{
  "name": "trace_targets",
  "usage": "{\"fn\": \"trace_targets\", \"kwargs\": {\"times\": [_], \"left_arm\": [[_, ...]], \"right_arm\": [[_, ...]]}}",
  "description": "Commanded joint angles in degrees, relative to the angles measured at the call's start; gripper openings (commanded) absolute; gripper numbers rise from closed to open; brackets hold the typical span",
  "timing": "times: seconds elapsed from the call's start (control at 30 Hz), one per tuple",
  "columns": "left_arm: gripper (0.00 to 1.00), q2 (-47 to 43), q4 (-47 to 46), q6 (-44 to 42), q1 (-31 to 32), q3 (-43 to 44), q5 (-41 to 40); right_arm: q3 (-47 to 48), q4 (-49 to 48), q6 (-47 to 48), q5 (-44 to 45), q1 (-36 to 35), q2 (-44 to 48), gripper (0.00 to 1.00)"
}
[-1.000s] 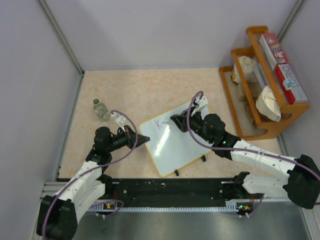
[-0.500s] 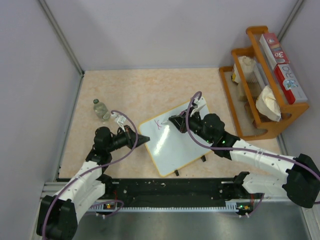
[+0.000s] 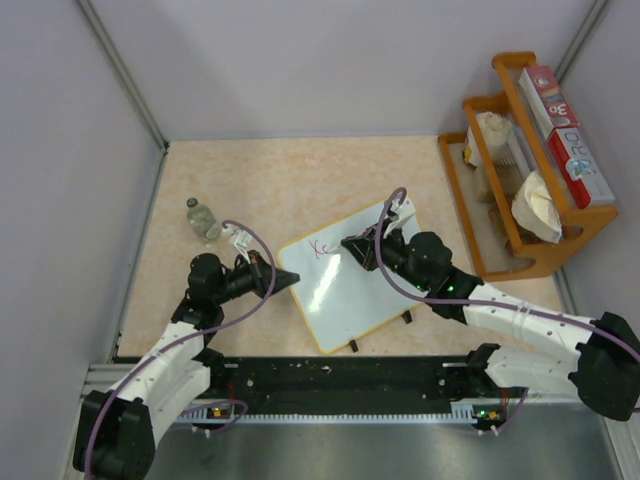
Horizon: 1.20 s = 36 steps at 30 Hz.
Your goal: Write a sentence on the whiteboard
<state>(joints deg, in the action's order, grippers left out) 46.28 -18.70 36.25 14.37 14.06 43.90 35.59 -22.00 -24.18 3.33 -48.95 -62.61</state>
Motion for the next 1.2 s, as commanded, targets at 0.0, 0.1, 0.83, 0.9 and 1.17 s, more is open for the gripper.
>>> {"fn": "trace_targets", "kwargs": {"times": [0.0, 0.1, 0.83, 0.9, 1.17], "left_arm": [[0.00, 1.00, 4.99, -12.26, 0.39, -0.62, -1.36], [0.00, 0.92, 4.99, -12.26, 0.39, -0.71, -1.36], [0.00, 1.00, 4.81, -12.34, 0.39, -0.71, -1.01], [0.00, 0.83, 4.90, -12.26, 0.39, -0.71, -1.01], [0.00, 1.18, 4.81, -12.34, 0.39, -0.62, -1.01]], "right_arm": [[-0.70, 2.58, 0.54, 3.34, 0.87, 1.08, 0.00], [-0.35, 2.84, 0.37, 3.96, 1.40, 1.35, 0.00], [4.92, 2.05, 0.98, 0.01, 3.16, 2.50, 0.00], [4.92, 1.79, 0.72, -0.61, 3.16, 1.53, 0.00], [3.52, 1.26, -0.25, -1.40, 3.16, 0.82, 0.00]]}}
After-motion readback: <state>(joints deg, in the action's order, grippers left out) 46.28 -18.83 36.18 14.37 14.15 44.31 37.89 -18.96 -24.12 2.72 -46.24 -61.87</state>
